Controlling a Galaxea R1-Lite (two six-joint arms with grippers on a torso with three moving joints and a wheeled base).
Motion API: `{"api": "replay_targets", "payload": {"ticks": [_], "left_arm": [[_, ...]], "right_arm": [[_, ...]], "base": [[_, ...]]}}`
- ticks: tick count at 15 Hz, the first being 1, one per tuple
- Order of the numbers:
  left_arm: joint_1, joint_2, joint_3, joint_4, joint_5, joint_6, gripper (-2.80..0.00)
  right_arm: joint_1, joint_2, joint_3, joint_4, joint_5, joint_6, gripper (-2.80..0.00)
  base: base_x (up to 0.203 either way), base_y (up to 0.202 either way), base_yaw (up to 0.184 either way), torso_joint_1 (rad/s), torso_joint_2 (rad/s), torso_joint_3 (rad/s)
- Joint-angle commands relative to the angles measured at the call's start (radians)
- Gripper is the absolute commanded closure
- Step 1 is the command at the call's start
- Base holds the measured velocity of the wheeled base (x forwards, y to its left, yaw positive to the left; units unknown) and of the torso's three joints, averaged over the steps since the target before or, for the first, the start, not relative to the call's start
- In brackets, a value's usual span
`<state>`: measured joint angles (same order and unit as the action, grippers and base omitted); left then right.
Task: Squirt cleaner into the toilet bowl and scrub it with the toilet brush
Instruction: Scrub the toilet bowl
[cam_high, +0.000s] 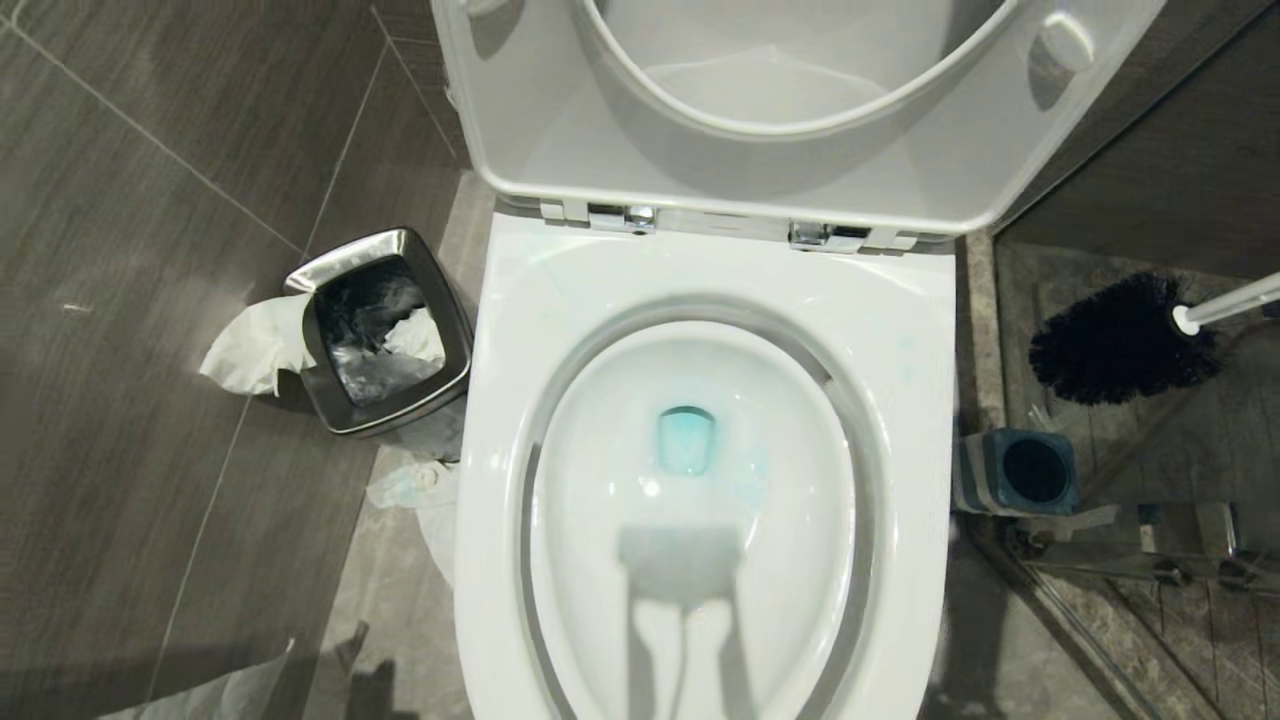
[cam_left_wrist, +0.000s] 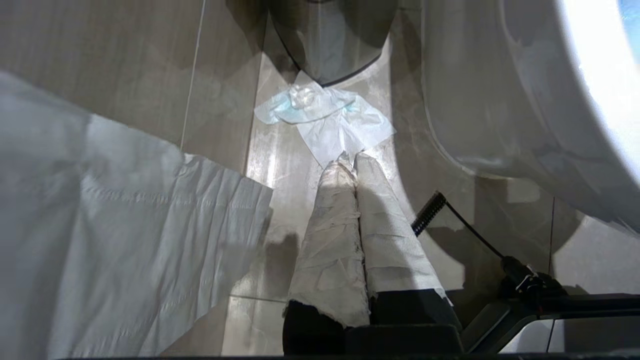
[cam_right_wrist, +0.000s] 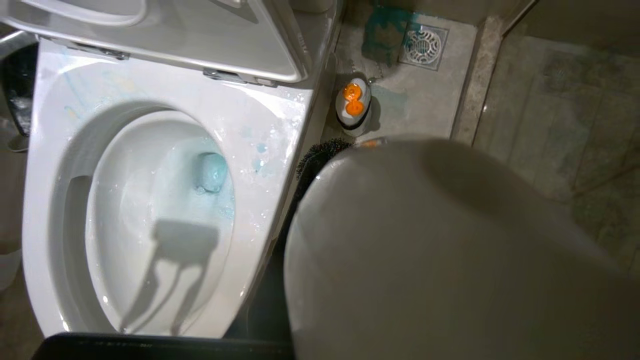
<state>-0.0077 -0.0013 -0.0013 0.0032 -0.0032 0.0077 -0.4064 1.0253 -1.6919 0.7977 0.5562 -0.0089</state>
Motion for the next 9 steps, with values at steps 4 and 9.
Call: {"api": "replay_targets", "payload": {"ticks": [4, 9], "left_arm": [[0.000, 0.001, 0.000, 0.000, 0.000, 0.000, 0.00], [0.000, 0.001, 0.000, 0.000, 0.000, 0.000, 0.00]], "right_arm": [[0.000, -0.002, 0.000, 0.005, 0.002, 0.000, 0.00], [0.000, -0.001, 0.001, 0.005, 0.004, 0.000, 0.00]], "base": [[0.000, 0.000, 0.000, 0.001, 0.00, 0.199], [0.000, 0.000, 0.000, 0.001, 0.00, 0.204]]}}
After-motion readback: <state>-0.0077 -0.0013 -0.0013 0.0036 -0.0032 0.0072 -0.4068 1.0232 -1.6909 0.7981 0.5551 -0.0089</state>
